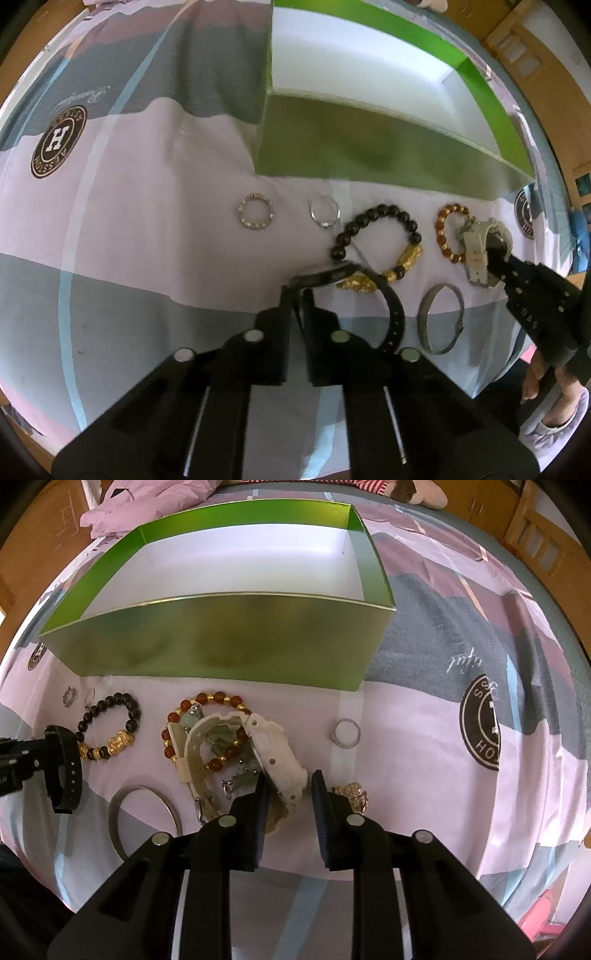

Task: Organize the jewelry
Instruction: 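Close the left gripper on the black strap watch while the right grips the white watch, then lift both held watches and carry them over the green box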

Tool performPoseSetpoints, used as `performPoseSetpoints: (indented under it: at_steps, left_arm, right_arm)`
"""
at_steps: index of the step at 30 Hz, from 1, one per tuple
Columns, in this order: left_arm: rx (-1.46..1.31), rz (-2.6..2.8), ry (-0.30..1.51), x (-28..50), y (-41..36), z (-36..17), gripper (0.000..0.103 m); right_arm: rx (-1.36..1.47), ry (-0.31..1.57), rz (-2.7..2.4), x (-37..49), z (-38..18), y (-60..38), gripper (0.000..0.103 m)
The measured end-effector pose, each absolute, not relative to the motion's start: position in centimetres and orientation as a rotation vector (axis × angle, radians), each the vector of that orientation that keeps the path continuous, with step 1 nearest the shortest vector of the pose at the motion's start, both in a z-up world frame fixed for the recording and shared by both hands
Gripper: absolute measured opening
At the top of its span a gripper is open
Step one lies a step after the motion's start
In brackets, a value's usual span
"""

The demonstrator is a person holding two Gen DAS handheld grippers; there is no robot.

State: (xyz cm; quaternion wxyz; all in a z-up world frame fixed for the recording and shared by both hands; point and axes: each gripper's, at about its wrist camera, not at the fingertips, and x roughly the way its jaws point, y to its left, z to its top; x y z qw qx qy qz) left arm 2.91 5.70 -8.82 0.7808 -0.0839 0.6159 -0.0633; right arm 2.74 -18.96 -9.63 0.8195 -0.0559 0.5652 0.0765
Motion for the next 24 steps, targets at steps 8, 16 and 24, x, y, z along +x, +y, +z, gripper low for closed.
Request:
performPoseSetpoints:
  at_steps: [8, 16, 24]
  left_arm:
    - [-0.229, -0.173, 1.21, 2.7, 6.0, -5.6, 0.003]
    - [-0.184, -0.165, 1.203, 3.0, 4.4, -5.4, 0.003]
    - [-0.122, -0.109, 1.178, 3.4, 3.4, -5.1, 0.003]
  right_arm:
    - [-0.078, 1.167, 0.175, 2.4, -8.6, -19.4, 0.019]
    - [-0.071, 1.107, 0.212, 2.1, -6.9, -19.1, 0.019]
    - [-0.077, 1.135, 0.207, 2.3, -7.5, -19.2, 0.019]
